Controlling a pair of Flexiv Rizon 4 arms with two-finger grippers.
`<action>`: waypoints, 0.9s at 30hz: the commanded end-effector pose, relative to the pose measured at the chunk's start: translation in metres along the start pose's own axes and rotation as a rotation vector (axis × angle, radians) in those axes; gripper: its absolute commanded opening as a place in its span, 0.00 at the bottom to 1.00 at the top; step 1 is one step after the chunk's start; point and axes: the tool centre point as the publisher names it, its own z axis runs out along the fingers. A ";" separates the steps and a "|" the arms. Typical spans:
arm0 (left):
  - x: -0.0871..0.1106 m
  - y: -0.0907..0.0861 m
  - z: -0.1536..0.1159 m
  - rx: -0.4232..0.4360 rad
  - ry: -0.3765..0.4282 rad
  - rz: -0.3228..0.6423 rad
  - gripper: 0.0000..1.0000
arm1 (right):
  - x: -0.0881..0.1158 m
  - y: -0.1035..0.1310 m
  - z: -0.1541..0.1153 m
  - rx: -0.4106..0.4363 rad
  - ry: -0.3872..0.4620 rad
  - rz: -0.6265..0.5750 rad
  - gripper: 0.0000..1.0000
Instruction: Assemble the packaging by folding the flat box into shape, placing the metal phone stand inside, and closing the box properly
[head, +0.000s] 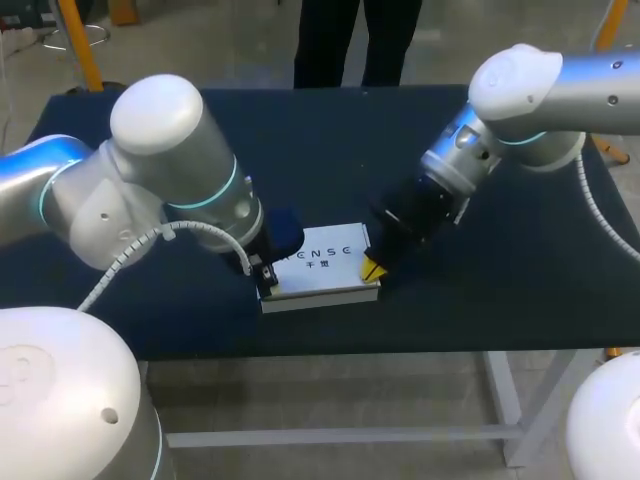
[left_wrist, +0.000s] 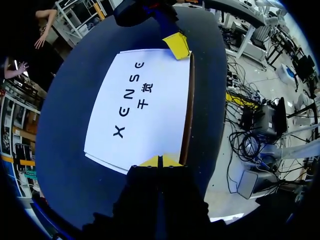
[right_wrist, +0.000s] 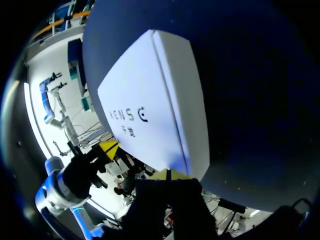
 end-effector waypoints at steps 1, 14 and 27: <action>0.000 0.002 0.011 0.001 0.004 -0.002 0.00 | -0.005 0.009 0.002 0.017 0.004 0.002 0.00; 0.005 -0.006 -0.014 0.022 -0.057 0.021 0.00 | 0.012 -0.012 -0.014 -0.040 0.014 -0.063 0.00; -0.001 -0.011 0.006 -0.001 -0.009 0.037 0.00 | -0.001 0.003 -0.007 -0.014 0.023 -0.028 0.00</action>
